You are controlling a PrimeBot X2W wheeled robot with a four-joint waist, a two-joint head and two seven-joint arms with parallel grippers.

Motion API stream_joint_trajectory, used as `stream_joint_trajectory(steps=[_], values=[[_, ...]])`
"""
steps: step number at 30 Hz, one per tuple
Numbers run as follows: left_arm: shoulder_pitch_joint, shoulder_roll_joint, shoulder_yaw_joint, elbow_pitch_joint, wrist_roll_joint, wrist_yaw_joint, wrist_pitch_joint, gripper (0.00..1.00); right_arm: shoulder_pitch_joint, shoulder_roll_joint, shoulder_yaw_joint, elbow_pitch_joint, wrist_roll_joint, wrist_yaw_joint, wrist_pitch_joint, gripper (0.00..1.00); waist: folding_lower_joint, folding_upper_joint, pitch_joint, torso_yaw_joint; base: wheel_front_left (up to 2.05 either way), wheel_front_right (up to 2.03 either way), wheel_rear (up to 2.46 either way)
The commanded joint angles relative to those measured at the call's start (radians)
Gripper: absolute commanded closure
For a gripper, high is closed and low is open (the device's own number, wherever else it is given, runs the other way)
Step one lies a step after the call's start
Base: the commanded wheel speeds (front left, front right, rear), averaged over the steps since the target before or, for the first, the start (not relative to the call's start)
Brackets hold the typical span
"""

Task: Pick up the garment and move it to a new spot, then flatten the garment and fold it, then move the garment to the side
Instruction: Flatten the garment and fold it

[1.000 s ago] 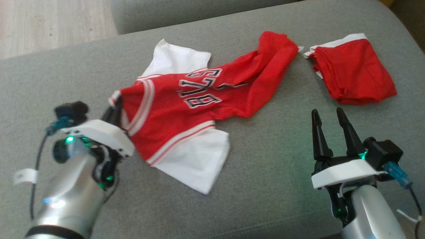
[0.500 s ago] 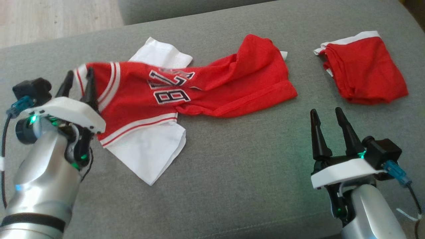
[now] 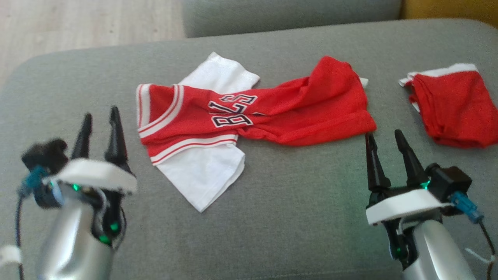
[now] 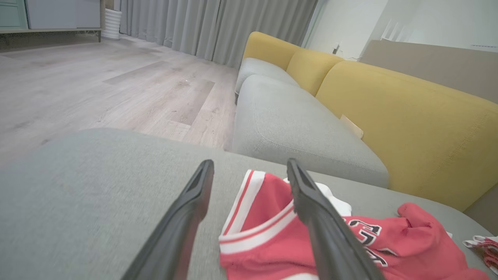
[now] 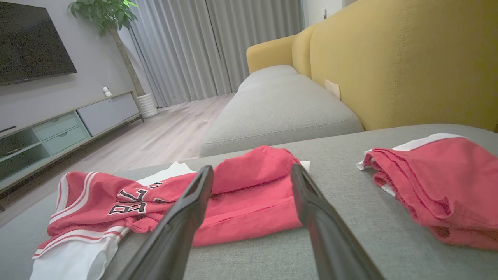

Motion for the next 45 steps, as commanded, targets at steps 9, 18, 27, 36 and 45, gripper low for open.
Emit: stream_joint_trajectory(steps=[9,18,27,36,45], values=[[0.202,-0.084,0.095,-0.216,0.094,-0.013,-0.008,0.0,0.028,-0.001,0.038,-0.028,0.031,-0.001,-0.011,0.0,0.0,0.0,-0.081,0.061,0.0,0.0,0.0],[0.332,-0.144,0.09,-0.267,0.154,-0.032,-0.008,0.0,0.049,-0.001,0.04,-0.03,0.044,-0.001,-0.016,0.0,0.0,0.0,-0.105,0.06,0.0,0.0,0.0],[0.323,-0.151,0.058,-0.239,0.178,-0.045,-0.008,0.0,0.047,-0.001,0.044,-0.035,0.041,-0.001,-0.014,0.0,0.0,0.0,-0.103,0.048,0.0,0.0,0.0],[0.302,-0.151,-0.084,-0.109,0.127,-0.03,0.009,0.0,0.045,-0.001,0.045,-0.038,0.036,-0.001,-0.008,0.0,0.0,0.0,-0.096,0.024,0.0,0.0,0.0],[0.274,-0.151,-0.172,-0.005,0.089,0.006,0.087,0.0,0.046,-0.001,0.04,-0.044,0.032,-0.001,-0.005,0.0,0.0,0.0,-0.077,0.006,0.0,0.0,0.0]])
